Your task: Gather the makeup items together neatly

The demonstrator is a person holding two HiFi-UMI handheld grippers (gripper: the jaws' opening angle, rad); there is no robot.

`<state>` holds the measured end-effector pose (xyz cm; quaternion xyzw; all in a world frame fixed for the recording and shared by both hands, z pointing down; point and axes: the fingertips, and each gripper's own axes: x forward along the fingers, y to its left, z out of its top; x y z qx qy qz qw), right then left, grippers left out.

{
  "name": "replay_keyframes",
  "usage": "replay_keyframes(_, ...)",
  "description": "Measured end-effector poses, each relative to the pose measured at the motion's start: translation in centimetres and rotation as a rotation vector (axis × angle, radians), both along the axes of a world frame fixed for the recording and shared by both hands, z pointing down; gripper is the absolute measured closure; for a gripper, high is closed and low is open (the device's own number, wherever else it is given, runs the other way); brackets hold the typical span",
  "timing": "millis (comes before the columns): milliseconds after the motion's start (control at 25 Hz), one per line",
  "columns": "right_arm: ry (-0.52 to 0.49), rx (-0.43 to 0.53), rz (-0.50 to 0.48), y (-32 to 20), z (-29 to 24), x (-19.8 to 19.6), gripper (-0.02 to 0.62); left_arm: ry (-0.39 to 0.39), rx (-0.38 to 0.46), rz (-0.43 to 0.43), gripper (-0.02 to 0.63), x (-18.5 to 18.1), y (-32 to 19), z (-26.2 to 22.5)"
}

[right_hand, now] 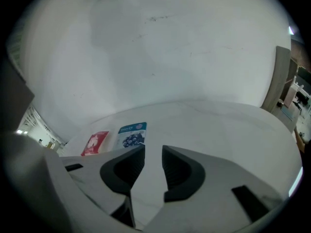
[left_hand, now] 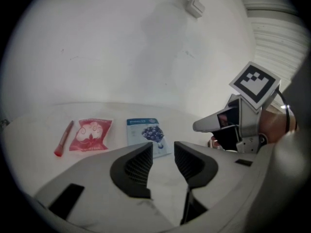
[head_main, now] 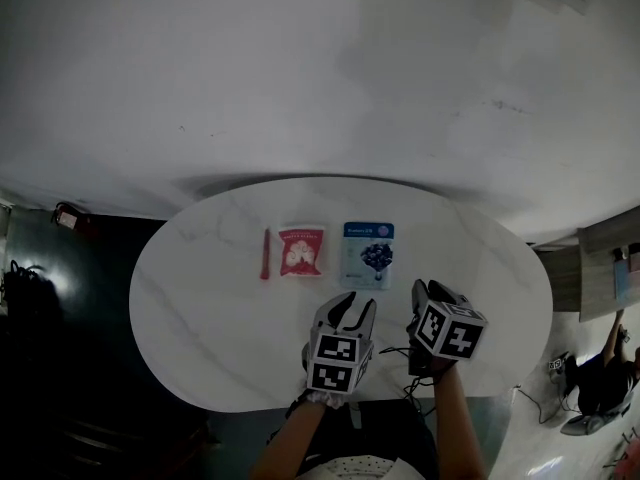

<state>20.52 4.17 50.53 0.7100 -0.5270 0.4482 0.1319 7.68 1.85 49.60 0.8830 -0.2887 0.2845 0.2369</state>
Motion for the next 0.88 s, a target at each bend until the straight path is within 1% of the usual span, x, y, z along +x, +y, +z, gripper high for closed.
replay_keyframes(200,0.000,0.000,0.055,2.4,-0.3,1.7,0.449,0.007,0.010,0.052,0.430,2.1,0.7,-0.6)
replay_keyframes(280,-0.003,0.001,0.073,3.3,-0.3,2.5,0.435,0.009,0.013,0.075,0.430,3.1,1.0,-0.7)
replay_keyframes(360,-0.009,0.006,0.089,4.0,-0.3,3.3,0.407,0.012,0.014,0.097,0.430,4.1,1.3,-0.8)
replay_keyframes(640,0.010,-0.005,0.139,6.3,0.0,5.9,0.355,0.012,0.012,0.164,0.430,7.3,2.2,-0.6)
replay_keyframes(720,0.017,-0.004,0.143,6.7,0.1,6.3,0.346,0.011,0.009,0.184,0.430,8.1,2.5,-0.5)
replay_keyframes(880,0.031,-0.003,0.143,7.3,0.3,6.9,0.294,0.005,0.004,0.217,0.430,9.5,2.9,-0.2)
